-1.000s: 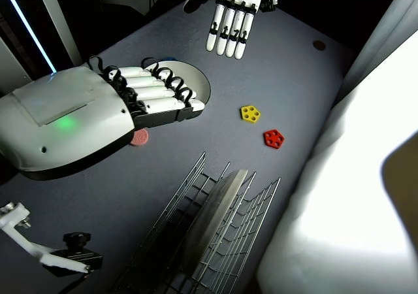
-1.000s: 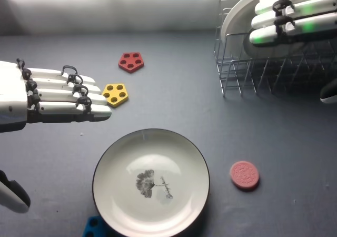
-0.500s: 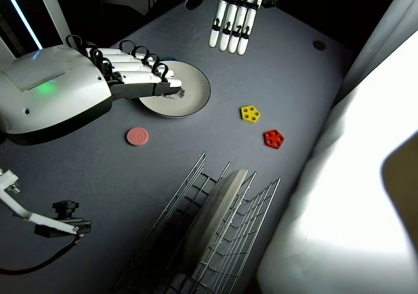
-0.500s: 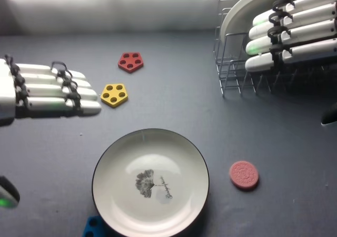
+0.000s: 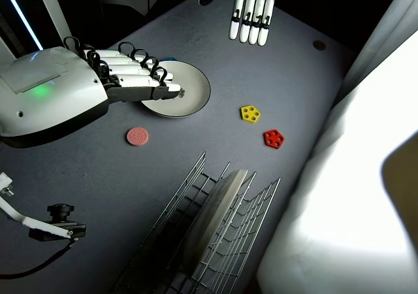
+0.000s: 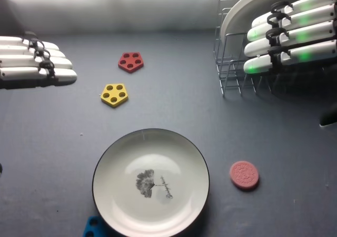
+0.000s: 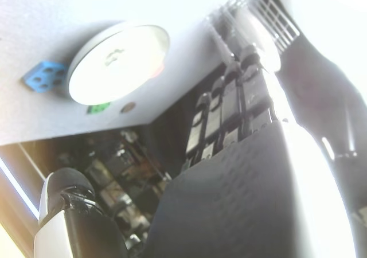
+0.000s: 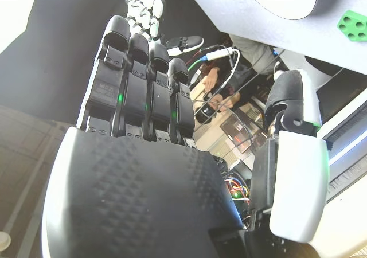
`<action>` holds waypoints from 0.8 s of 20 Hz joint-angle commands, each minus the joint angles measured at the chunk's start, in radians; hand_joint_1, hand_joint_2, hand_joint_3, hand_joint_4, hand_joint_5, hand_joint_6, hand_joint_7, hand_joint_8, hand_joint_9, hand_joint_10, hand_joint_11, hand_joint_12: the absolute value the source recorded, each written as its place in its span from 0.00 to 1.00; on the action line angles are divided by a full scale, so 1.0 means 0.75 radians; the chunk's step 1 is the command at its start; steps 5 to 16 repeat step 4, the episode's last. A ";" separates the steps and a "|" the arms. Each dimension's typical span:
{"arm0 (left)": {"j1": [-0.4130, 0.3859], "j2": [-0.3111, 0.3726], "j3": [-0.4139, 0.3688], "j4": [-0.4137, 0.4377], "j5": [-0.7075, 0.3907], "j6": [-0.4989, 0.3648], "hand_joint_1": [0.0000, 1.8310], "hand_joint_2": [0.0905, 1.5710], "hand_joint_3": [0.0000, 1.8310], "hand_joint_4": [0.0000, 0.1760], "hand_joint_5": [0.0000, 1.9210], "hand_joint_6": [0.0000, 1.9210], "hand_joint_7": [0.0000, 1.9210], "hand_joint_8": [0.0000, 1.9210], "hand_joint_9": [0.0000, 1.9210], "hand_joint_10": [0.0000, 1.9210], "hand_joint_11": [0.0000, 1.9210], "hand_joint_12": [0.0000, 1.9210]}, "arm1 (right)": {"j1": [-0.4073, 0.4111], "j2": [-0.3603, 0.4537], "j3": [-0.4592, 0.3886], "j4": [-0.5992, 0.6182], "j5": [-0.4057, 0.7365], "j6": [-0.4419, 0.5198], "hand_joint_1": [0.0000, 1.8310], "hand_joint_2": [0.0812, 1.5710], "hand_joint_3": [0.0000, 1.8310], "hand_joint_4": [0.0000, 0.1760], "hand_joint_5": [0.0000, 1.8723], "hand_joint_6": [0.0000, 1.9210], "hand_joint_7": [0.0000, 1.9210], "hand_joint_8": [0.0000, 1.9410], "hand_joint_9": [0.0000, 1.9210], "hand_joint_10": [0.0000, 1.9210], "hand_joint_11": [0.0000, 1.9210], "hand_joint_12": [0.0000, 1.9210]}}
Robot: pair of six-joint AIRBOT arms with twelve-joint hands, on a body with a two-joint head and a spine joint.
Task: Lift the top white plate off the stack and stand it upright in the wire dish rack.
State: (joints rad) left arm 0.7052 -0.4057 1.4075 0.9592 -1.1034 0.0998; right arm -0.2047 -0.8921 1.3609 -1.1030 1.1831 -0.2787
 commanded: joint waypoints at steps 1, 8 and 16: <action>-0.022 0.009 0.000 -0.088 -0.108 -0.009 0.17 0.50 0.00 0.00 0.00 0.00 0.02 0.00 0.03 0.00 0.04 0.01 | 0.006 0.013 -0.003 0.126 0.085 -0.006 0.38 0.62 0.00 0.00 0.17 0.00 0.18 0.00 0.19 0.00 0.23 0.01; -0.021 0.010 0.011 -0.068 -0.128 -0.012 0.17 0.50 0.00 0.00 0.01 0.00 0.03 0.00 0.03 0.00 0.05 0.01 | 0.009 0.011 -0.007 0.126 0.085 -0.006 0.39 0.62 0.00 0.00 0.17 0.00 0.18 0.00 0.19 0.00 0.22 0.00; -0.021 0.010 0.011 -0.068 -0.128 -0.012 0.17 0.50 0.00 0.00 0.01 0.00 0.03 0.00 0.03 0.00 0.05 0.01 | 0.009 0.011 -0.007 0.126 0.085 -0.006 0.39 0.62 0.00 0.00 0.17 0.00 0.18 0.00 0.19 0.00 0.22 0.00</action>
